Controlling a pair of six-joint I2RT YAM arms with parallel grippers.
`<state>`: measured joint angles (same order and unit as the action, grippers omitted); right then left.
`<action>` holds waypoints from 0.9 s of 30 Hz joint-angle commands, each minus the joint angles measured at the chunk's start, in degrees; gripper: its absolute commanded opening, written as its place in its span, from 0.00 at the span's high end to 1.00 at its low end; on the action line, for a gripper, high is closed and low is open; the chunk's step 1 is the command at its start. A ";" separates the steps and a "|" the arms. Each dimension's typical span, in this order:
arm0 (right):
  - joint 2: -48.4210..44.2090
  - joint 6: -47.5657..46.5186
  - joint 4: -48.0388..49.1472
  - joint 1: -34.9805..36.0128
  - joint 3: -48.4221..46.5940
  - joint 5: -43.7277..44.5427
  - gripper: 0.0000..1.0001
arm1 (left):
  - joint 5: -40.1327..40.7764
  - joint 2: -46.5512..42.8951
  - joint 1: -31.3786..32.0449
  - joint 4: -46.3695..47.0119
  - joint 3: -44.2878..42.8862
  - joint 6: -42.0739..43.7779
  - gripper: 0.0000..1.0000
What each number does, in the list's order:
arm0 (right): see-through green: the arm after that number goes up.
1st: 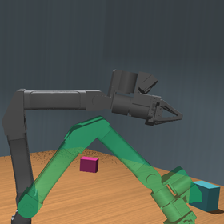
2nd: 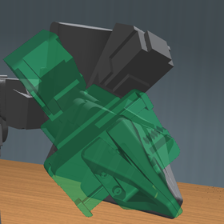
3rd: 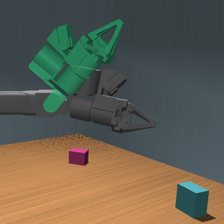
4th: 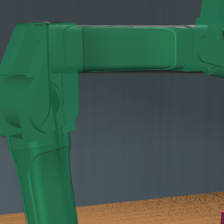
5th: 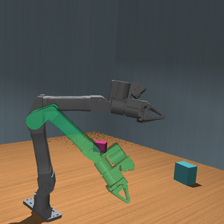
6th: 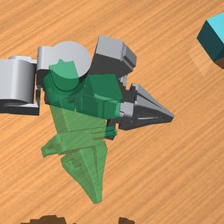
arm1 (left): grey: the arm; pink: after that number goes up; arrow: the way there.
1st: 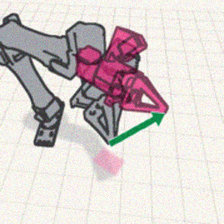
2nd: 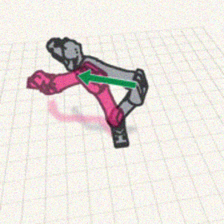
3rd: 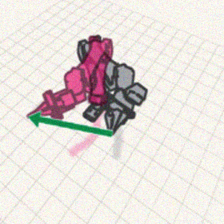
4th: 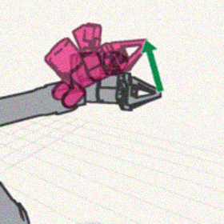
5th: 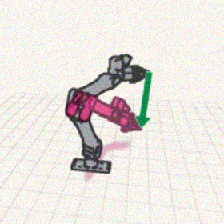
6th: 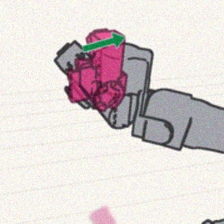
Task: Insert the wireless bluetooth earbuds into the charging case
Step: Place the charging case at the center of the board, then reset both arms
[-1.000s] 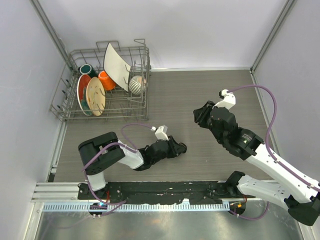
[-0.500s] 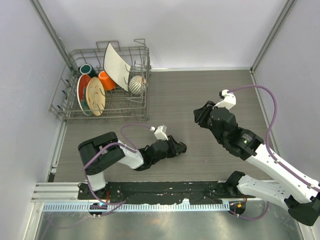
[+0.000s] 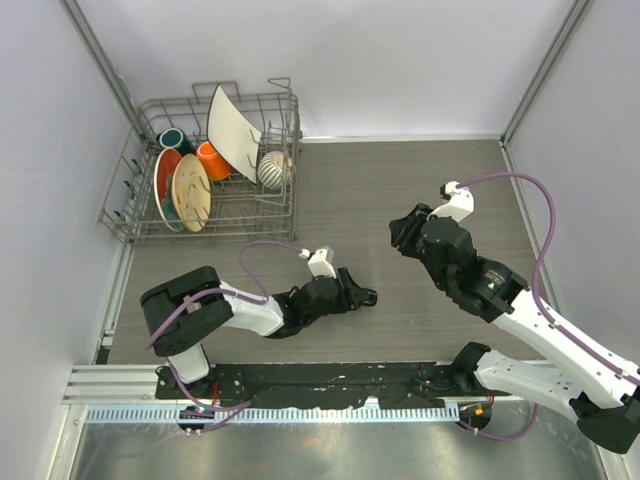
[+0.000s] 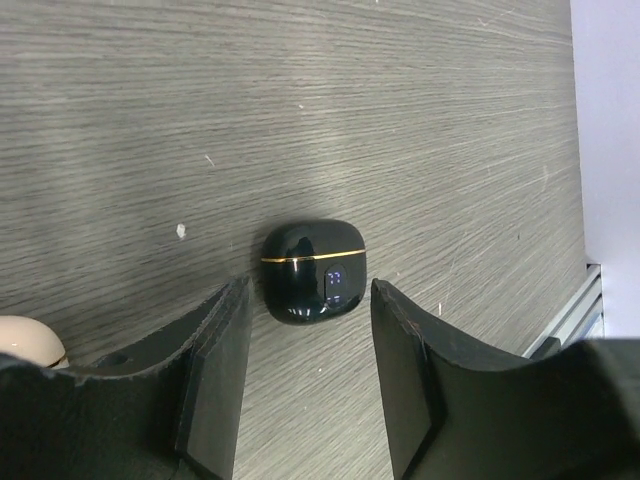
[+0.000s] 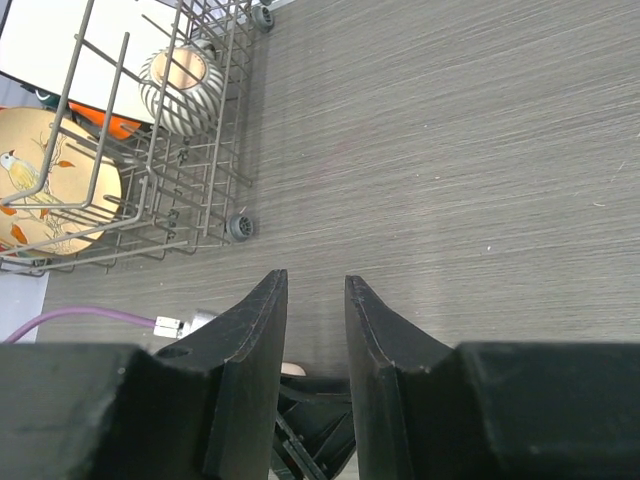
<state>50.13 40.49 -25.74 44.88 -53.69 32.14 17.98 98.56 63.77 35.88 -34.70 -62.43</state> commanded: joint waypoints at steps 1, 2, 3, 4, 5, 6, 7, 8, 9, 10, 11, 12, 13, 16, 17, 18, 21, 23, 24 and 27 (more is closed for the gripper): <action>-0.74 -0.23 2.09 -0.15 0.08 2.57 0.64 | 1.89 -4.16 0.39 -2.91 -2.65 5.11 0.46; -0.65 -3.02 2.88 -0.15 0.08 2.92 0.62 | 2.32 -6.00 0.74 -6.05 -4.22 6.52 0.46; -0.39 -5.14 3.23 -0.15 -0.10 4.84 0.56 | 2.93 -7.23 1.70 -8.52 -5.37 8.10 0.47; -0.12 -7.25 3.15 -0.15 -0.62 6.86 0.43 | 4.16 -8.29 2.15 -10.72 -6.69 10.21 0.46; 0.23 -8.40 1.50 -0.15 -1.06 8.97 0.34 | 4.78 -10.65 2.59 -14.48 -9.05 13.71 0.46; 0.58 -10.41 0.61 -0.49 -1.59 12.99 0.23 | 5.48 -11.63 3.02 -16.09 -10.03 15.66 0.45; 0.41 -11.48 0.08 -0.76 -2.55 13.90 0.16 | 6.10 -12.77 3.73 -17.23 -11.00 17.24 0.45; 0.50 -12.44 -0.54 -1.11 -2.73 14.52 0.10 | 6.97 -13.83 3.91 -19.42 -12.14 19.96 0.44; 0.50 -13.24 -0.89 -1.90 -3.00 15.05 0.04 | 7.51 -15.84 3.91 -20.31 -12.58 20.94 0.40; 0.32 -12.90 -1.42 -2.34 -3.00 16.71 0.04 | 7.86 -16.90 3.91 -21.19 -12.76 21.99 0.35; 0.06 -12.98 -1.68 -2.69 -2.74 17.07 0.04 | 9.08 -18.04 3.91 -21.64 -12.41 24.70 0.32; -0.03 -13.42 -1.69 -3.74 -2.13 16.99 0.04 | 9.61 -21.01 4.00 -22.16 -12.24 25.86 0.31; -0.03 -13.77 -1.69 -4.36 -1.95 15.95 0.03 | 10.23 -22.61 4.00 -21.91 -11.80 27.61 0.19; 1.19 -14.03 -2.73 -7.00 -1.94 12.61 0.03 | 9.98 -30.43 3.91 -18.41 -7.42 33.25 0.00; 1.63 -14.03 -3.18 -7.61 -2.03 11.73 0.04 | 8.67 -32.45 3.91 -18.56 -6.62 33.86 0.00; 2.16 -13.86 -3.61 -8.14 -2.47 11.11 0.04 | 7.61 -34.30 3.91 -18.74 -5.74 36.13 0.00; 3.83 -12.98 -5.02 -9.11 -2.73 8.65 0.04 | 6.81 -42.64 3.82 -25.75 -5.03 38.08 0.00; 4.71 -13.85 -5.20 -9.72 -2.12 3.59 0.04 | 6.81 -47.48 3.73 -31.38 -5.03 40.28 0.00; 5.15 -15.08 -4.77 -10.16 -2.12 -0.02 0.04 | 8.29 -48.89 3.73 -33.22 -4.77 40.81 0.00; 6.47 -17.64 -4.59 -12.18 -1.59 -7.87 0.04 | 13.39 -56.09 1.20 -39.81 -1.09 40.82 0.00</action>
<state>55.70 25.96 -30.81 34.48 -54.11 34.81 25.61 48.77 67.35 6.22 -39.38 -25.06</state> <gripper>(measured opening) 0.965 0.996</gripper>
